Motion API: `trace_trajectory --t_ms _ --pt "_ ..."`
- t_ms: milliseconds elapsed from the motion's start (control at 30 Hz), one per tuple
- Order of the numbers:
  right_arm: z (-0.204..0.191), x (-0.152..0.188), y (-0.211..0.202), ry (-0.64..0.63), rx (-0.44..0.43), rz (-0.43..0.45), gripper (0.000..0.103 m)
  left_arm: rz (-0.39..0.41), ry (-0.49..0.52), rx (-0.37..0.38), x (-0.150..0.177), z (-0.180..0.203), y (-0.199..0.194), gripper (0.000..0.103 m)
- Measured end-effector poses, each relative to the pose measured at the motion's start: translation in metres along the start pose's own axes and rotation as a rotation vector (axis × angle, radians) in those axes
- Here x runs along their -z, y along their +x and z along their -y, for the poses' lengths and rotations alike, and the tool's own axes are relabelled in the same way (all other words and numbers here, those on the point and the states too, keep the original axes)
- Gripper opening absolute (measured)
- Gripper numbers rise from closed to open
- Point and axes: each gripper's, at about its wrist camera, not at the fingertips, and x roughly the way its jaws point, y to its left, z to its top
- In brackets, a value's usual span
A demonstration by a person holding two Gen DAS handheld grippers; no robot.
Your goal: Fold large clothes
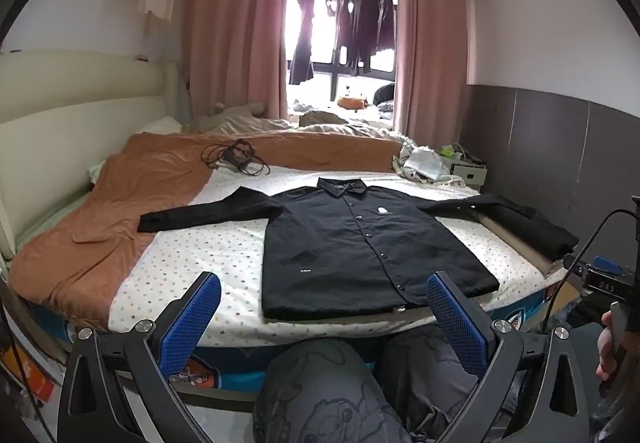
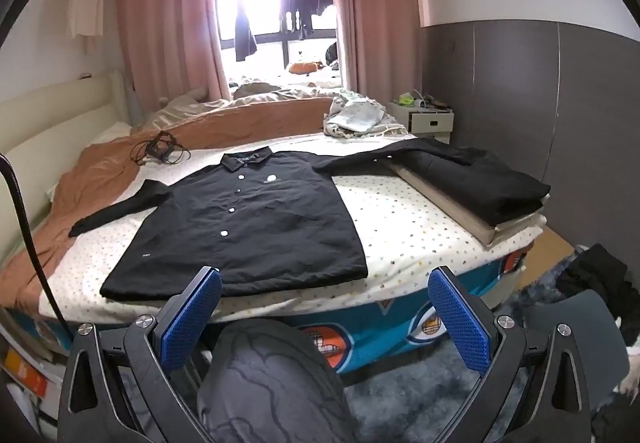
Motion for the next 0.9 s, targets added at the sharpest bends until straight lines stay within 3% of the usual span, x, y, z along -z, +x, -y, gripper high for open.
trace_trajectory --t_ms 900 --pt "-0.023 0.002 -0.005 -0.051 0.015 0.042 0.103 0.017 0.013 0.024 0.009 0.007 0.003 0.103"
